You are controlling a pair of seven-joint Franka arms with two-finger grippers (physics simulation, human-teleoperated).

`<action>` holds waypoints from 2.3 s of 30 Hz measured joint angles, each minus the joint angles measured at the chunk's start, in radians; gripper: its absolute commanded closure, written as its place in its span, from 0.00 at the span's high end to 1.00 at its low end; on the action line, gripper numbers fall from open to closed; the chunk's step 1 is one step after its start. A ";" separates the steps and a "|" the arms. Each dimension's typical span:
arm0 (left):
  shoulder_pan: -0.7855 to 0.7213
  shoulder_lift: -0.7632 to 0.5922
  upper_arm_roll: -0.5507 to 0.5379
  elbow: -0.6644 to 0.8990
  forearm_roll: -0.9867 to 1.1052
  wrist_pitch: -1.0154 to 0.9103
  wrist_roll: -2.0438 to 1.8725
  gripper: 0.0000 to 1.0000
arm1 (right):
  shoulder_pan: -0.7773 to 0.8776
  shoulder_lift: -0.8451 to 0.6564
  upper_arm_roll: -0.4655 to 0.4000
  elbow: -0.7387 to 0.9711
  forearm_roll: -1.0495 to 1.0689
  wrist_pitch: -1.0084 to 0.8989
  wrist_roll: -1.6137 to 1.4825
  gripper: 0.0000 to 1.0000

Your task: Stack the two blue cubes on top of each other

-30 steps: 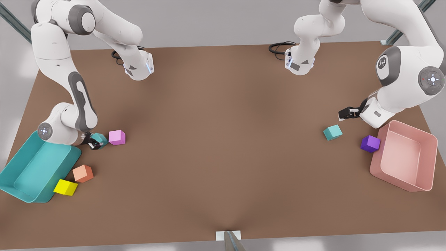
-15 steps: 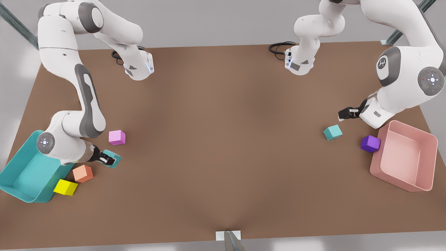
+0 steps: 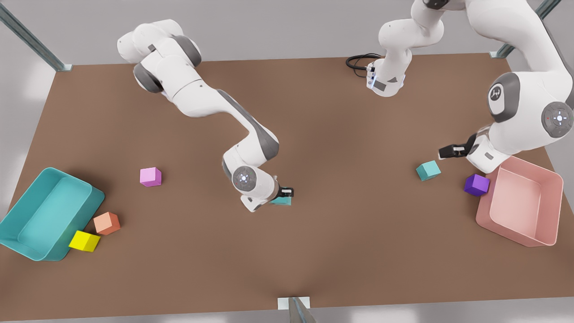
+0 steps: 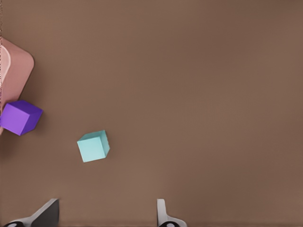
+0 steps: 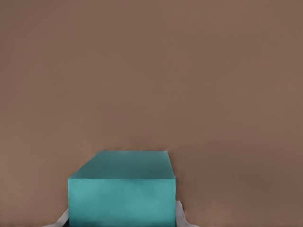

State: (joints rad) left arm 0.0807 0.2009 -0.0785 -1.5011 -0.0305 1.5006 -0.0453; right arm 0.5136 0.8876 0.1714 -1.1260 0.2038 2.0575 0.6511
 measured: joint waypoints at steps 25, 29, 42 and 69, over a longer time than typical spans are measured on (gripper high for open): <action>-0.096 0.099 0.288 -0.611 -0.101 0.589 -0.097 1.00 | -0.766 -0.485 -0.027 -0.004 -0.259 -0.438 -0.167 1.00; -0.086 0.126 0.296 -0.644 -0.133 0.657 -0.093 1.00 | -0.629 -0.776 -0.101 -0.130 -0.281 -0.618 -0.316 1.00; -0.085 0.199 0.299 -0.679 -0.092 0.751 -0.005 1.00 | -0.336 -0.845 -0.145 -0.320 -0.262 -0.687 -0.583 1.00; -0.549 0.368 0.122 0.005 -0.106 0.463 -0.187 0.45 | -0.604 -0.699 -0.170 -0.269 -0.270 -0.708 -0.781 1.00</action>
State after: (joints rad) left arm -0.4679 0.5691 0.0432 -1.4958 -0.1366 1.9632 -0.2326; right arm -0.0900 0.1888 0.0011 -1.3948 -0.0666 1.3493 -0.1303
